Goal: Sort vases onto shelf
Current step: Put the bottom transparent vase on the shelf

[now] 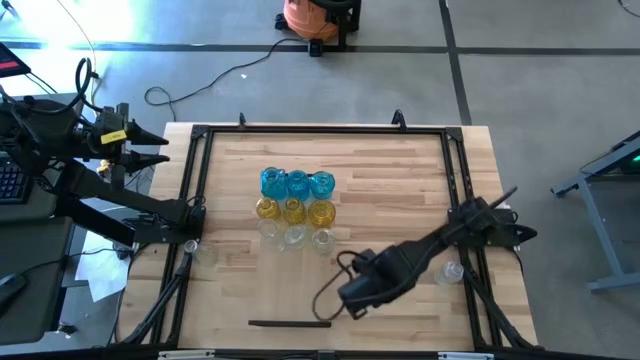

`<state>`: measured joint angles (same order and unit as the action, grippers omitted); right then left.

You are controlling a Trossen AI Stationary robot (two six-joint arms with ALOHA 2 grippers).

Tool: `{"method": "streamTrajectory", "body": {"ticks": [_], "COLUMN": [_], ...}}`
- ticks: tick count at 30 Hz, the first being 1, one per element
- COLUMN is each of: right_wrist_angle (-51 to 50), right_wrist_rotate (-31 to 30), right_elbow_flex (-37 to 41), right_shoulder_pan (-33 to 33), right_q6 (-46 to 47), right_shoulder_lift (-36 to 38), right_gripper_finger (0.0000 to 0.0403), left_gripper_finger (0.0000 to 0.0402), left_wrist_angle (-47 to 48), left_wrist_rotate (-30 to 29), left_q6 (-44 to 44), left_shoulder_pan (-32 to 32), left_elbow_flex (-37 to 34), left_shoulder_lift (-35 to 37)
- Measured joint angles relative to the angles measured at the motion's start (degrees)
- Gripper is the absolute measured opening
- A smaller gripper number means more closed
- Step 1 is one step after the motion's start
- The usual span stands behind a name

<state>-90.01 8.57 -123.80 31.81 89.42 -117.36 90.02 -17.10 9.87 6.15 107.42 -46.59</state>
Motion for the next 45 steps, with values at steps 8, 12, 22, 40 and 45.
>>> {"method": "streamTrajectory", "body": {"ticks": [8, 12, 22, 40, 45], "right_wrist_angle": [-0.05, 0.0, -0.05, -0.04, 0.29], "right_wrist_rotate": [-4.0, -4.04, -4.1, -10.9, -11.08], "right_elbow_flex": [-3.38, -4.36, -10.33, -11.22, -11.22], "right_shoulder_pan": [-2.7, -3.53, -3.69, -4.12, -5.78], "right_q6": [-4.5, -5.93, -8.34, -10.18, -13.63], "right_shoulder_lift": [0.07, 0.11, 0.11, 9.97, 9.83], "right_gripper_finger": [0.0005, 0.0005, 0.0005, 0.0005, 0.0005], "left_gripper_finger": [0.0175, 0.0175, 0.0175, 0.0175, 0.0175], "left_wrist_angle": [0.0, 0.0, 0.0, 0.0, -0.03], "left_wrist_rotate": [0.01, -0.01, -0.01, 0.02, 0.28], "left_q6": [0.01, 0.02, 0.02, 2.25, 3.96], "left_shoulder_pan": [0.0, 0.0, 0.0, 0.0, 0.0], "left_elbow_flex": [0.01, 0.02, 0.02, 0.02, -1.24], "left_shoulder_lift": [-0.02, -0.02, 0.01, -0.02, 0.01]}}
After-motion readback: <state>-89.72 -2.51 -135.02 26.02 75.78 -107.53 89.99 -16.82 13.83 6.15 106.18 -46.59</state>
